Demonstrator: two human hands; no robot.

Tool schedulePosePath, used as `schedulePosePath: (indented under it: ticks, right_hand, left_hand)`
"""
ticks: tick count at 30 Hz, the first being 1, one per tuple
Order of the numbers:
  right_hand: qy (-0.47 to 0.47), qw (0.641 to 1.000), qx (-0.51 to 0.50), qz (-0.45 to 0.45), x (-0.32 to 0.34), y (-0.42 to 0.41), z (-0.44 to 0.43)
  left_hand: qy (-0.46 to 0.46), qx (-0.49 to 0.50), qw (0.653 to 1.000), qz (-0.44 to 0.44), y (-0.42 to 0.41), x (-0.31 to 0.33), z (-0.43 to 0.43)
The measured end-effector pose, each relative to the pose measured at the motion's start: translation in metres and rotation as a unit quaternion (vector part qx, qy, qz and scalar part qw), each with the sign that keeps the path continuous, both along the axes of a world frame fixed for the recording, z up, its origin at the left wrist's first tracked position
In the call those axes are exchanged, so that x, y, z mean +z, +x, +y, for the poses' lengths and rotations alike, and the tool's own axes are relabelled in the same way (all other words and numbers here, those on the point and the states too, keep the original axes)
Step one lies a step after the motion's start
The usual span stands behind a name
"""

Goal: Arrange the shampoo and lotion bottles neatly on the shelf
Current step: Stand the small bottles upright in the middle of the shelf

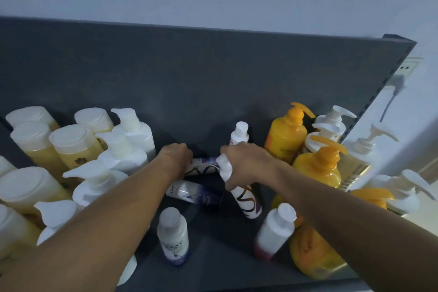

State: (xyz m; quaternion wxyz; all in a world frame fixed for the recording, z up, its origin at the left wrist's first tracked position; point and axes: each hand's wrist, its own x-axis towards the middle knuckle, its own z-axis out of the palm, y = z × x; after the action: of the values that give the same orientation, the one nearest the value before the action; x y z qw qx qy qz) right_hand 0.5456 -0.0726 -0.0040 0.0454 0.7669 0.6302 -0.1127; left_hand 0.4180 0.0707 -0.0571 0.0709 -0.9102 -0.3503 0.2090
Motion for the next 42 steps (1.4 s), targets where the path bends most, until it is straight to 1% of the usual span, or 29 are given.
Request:
schedulePosePath:
  ticks: [4, 7, 9, 13, 19, 22, 26, 32, 36, 42]
  right_hand:
    - [0.027, 0.999, -0.017, 0.004, 0.012, 0.001, -0.017]
    - [0.034, 0.999, -0.018, 0.005, 0.014, -0.002, -0.027]
    - [0.051, 0.999, -0.018, -0.001, 0.016, -0.006, -0.031]
    - [0.083, 0.996, -0.012, -0.015, 0.022, -0.018, -0.043]
    - [0.074, 0.996, 0.022, -0.051, 0.026, -0.042, -0.071]
    - [0.061, 0.993, 0.055, -0.084, 0.021, -0.053, -0.082]
    - [0.075, 0.986, 0.085, -0.124, 0.014, -0.06, -0.094]
    - [0.082, 0.986, 0.076, -0.12, 0.012, -0.064, -0.105]
    - [0.089, 0.987, 0.074, -0.115, 0.01, -0.064, -0.109]
    - [0.071, 0.991, 0.079, -0.076, 0.018, -0.062, -0.117]
  left_hand:
    - [-0.02, 0.01, 1.0, -0.007, 0.006, -0.007, -0.004]
    - [-0.015, 0.014, 1.0, -0.018, 0.005, -0.004, -0.007]
    - [-0.011, 0.019, 0.999, -0.027, 0.002, 0.006, -0.011]
    - [0.005, 0.007, 0.997, -0.083, -0.002, 0.039, -0.019]
    - [0.004, -0.03, 0.991, -0.13, -0.001, 0.073, -0.043]
    - [-0.023, -0.047, 0.985, -0.164, -0.003, 0.075, -0.052]
    - [-0.077, -0.038, 0.977, -0.198, -0.006, 0.081, -0.064]
    - [-0.126, -0.071, 0.974, -0.172, 0.005, 0.09, -0.085]
    - [-0.147, -0.071, 0.976, -0.142, 0.008, 0.085, -0.095]
    - [-0.178, -0.086, 0.968, -0.155, 0.006, 0.072, -0.094]
